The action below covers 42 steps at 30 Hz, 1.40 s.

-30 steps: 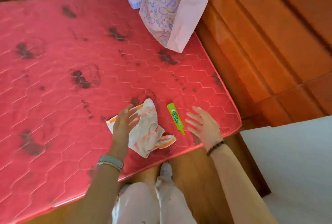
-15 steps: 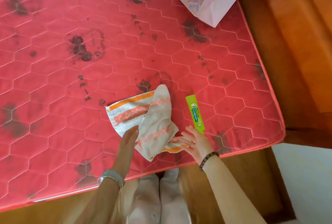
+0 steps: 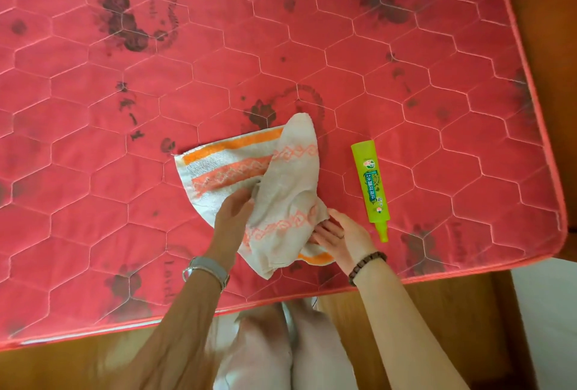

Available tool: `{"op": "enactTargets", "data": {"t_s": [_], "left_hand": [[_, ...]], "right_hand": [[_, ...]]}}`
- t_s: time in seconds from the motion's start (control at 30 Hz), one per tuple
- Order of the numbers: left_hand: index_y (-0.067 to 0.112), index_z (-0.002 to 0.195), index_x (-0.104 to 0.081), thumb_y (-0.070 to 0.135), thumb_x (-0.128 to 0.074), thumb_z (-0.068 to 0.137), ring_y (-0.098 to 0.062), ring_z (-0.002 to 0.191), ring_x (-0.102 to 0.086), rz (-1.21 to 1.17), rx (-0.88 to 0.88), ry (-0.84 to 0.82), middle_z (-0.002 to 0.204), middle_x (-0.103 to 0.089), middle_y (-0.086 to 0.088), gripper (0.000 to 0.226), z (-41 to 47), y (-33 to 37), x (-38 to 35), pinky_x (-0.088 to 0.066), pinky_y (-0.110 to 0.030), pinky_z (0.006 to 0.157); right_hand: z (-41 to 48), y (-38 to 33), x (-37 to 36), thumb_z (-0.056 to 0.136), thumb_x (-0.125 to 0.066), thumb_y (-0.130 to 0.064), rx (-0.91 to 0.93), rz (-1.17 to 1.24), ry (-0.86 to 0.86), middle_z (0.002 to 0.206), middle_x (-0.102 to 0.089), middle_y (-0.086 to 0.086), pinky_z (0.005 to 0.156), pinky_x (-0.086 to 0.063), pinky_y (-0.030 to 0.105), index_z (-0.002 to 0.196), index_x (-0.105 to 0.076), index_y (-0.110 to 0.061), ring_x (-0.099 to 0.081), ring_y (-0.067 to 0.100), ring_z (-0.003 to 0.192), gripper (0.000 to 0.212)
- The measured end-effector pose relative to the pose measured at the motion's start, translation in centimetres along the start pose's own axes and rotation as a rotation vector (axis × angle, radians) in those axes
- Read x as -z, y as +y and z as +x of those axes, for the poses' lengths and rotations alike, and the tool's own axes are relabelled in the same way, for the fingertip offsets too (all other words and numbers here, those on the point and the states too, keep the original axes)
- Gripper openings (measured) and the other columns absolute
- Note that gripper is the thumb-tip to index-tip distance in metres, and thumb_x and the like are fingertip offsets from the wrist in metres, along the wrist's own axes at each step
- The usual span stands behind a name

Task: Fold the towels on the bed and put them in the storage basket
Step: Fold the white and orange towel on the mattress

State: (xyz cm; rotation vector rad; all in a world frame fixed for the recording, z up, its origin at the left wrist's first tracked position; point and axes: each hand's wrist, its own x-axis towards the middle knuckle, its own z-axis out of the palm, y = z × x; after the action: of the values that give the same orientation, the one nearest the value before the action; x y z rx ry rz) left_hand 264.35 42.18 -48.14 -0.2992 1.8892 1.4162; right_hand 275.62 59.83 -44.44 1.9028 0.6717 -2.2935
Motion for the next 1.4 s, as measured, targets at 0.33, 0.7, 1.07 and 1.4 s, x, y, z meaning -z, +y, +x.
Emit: {"op": "enactTargets", "data": {"t_s": [0.33,0.7,1.07,1.4], "left_hand": [[0.021,0.081,-0.071,0.028,-0.068,0.092,-0.022,0.083,-0.053,0.109,0.128,-0.021,0.087,-0.061,-0.01,0.014,-0.7,0.6,0.0,-0.044,-0.036,0.077],[0.014,0.09,-0.061,0.014,-0.054,0.101,-0.016,0.069,-0.046,-0.324,-0.024,0.242,0.075,-0.053,-0.004,0.014,-5.9,8.3,5.7,-0.038,-0.03,0.064],[0.016,0.091,-0.052,0.011,-0.046,0.105,-0.02,0.091,-0.065,-0.695,-0.18,0.469,0.096,-0.063,-0.009,0.016,-6.0,16.0,14.7,-0.058,-0.033,0.087],[0.016,0.09,-0.055,0.001,-0.055,0.097,-0.017,0.082,-0.059,-0.509,0.033,0.608,0.089,-0.061,-0.003,0.016,-2.8,11.1,19.3,-0.055,-0.017,0.066]], "right_hand": [[-0.5,1.5,-0.6,0.094,-0.055,0.002,0.186,-0.099,-0.053,0.103,-0.071,0.014,0.085,-0.056,0.032,0.102,-0.064,-0.007,-0.07,0.022,0.096,0.015],[-9.5,-2.3,-6.8,0.096,-0.045,0.007,0.347,0.085,-0.231,0.081,-0.059,0.005,0.072,-0.055,0.026,0.098,-0.058,-0.008,-0.063,0.009,0.066,0.021],[-17.1,-8.8,-17.6,0.095,-0.046,0.008,0.639,0.098,-0.443,0.08,-0.064,0.005,0.084,-0.053,0.032,0.091,-0.063,-0.012,-0.06,0.017,0.078,0.027],[-13.0,-6.4,-20.0,0.093,-0.05,0.006,0.534,0.001,-0.323,0.093,-0.061,0.016,0.087,-0.055,0.032,0.088,-0.061,-0.009,-0.06,0.024,0.091,0.019]]}}
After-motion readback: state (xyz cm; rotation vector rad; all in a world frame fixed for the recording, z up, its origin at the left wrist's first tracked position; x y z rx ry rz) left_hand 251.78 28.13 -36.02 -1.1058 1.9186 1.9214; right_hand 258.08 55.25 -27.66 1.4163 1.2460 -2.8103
